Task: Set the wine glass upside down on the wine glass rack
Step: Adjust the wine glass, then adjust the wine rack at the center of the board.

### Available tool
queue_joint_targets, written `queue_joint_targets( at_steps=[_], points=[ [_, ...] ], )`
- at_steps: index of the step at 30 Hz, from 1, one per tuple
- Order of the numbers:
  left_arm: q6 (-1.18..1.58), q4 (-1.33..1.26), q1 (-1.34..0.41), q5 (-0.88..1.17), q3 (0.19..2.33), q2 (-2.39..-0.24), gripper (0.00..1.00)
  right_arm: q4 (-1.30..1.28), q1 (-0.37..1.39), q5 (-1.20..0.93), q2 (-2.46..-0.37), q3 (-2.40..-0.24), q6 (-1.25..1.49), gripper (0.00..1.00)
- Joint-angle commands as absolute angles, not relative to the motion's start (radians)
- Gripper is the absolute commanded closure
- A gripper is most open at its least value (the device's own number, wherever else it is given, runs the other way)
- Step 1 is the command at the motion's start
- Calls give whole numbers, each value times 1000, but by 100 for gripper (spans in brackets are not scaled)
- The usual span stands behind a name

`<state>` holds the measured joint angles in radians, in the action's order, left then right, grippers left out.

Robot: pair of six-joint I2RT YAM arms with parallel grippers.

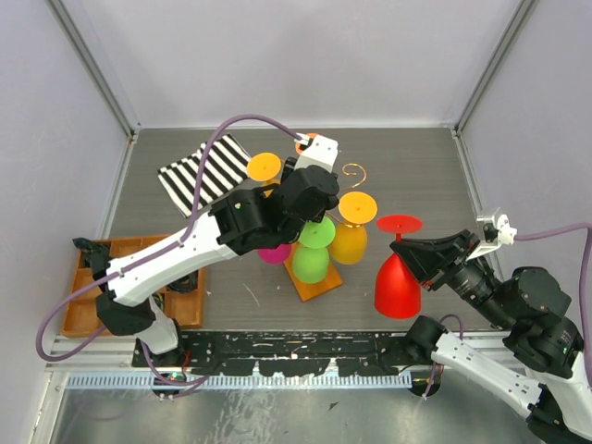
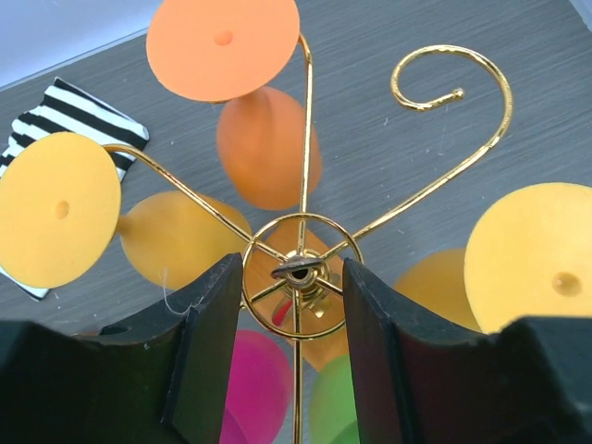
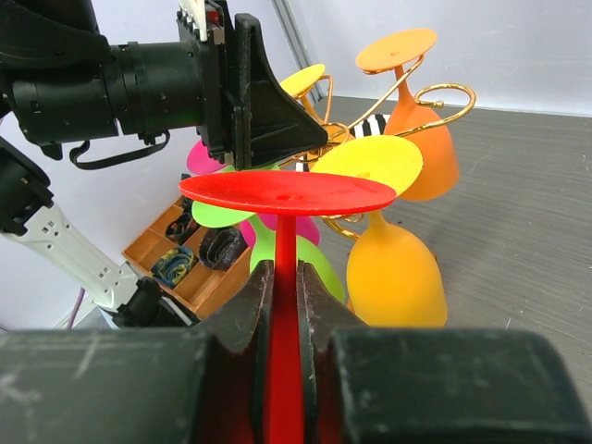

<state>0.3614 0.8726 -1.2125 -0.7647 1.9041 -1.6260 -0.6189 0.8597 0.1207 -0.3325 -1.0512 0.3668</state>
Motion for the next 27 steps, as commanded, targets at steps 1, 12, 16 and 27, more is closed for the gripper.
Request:
queue_joint_targets(
  at_steps=[1,12,16,27],
  points=[
    [386,860,-1194,-793,1936,-1629,46,-581,858,133,-325,-1068,374,99],
    [393,831,-1168,-752,1922,-1643,48,-589,858,137,-327,-1074,386,99],
    [396,833,-1164,-738,1926,-1653,49,-592,857,137,-321,-1076,395,99],
    [418,841,-1148,-698,1903,-1650,55,-601,858,140,-312,-1079,411,99]
  ],
)
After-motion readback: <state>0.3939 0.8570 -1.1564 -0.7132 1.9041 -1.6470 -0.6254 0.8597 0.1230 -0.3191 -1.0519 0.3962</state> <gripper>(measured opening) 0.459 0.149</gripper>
